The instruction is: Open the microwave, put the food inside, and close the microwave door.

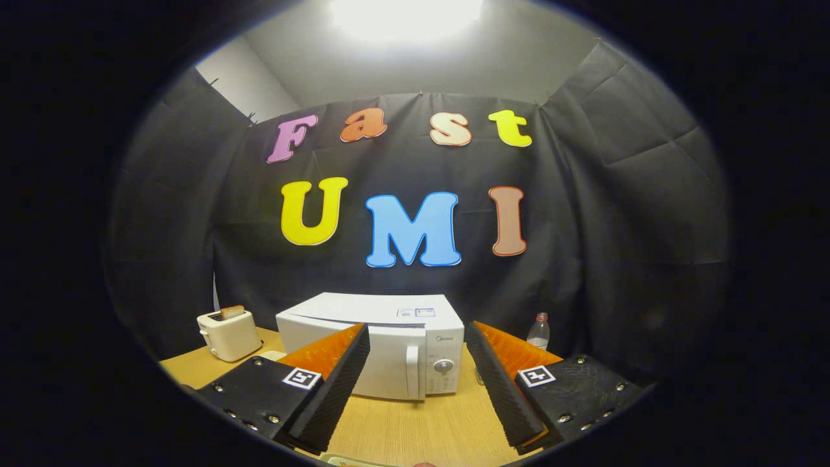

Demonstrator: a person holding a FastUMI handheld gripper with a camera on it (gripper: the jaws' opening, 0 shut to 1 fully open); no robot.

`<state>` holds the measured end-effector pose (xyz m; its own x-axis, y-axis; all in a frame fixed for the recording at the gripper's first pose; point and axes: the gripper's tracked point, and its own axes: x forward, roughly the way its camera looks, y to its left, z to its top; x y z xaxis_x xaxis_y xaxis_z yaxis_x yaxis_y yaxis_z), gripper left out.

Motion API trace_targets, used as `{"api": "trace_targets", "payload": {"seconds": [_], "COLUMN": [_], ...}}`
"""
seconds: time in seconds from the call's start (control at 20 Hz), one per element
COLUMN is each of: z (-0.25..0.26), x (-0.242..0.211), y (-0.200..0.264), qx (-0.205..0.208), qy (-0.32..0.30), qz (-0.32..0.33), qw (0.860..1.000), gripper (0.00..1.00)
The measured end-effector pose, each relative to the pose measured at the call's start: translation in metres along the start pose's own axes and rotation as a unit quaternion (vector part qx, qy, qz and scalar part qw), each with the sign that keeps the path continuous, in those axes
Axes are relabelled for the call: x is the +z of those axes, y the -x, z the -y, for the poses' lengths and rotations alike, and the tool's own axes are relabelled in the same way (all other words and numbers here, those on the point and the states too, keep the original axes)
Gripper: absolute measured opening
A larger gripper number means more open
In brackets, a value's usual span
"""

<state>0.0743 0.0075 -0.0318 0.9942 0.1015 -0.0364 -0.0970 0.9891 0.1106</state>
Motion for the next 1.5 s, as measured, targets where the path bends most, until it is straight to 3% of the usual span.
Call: {"api": "trace_targets", "payload": {"seconds": [0.4, 0.9, 1.15, 1.2, 1.35, 1.4, 1.5], "z": [-0.012, -0.005, -0.004, -0.005, -0.009, -0.007, -0.011], "x": [-0.059, -0.149, -0.184, -0.189, -0.201, -0.199, -0.199], "y": [-0.068, -0.137, -0.162, -0.165, -0.174, -0.176, -0.178], "qx": [0.029, 0.019, 0.014, 0.015, 0.017, 0.015, 0.008], "qy": [0.013, 0.030, 0.030, 0.029, 0.027, 0.030, 0.027], "qz": [-0.042, -0.121, -0.154, -0.159, -0.168, -0.164, -0.160], "qw": [0.999, 0.992, 0.988, 0.987, 0.985, 0.986, 0.987], "gripper": [0.95, 0.95, 0.86, 0.78, 0.77, 0.56, 0.31]}}
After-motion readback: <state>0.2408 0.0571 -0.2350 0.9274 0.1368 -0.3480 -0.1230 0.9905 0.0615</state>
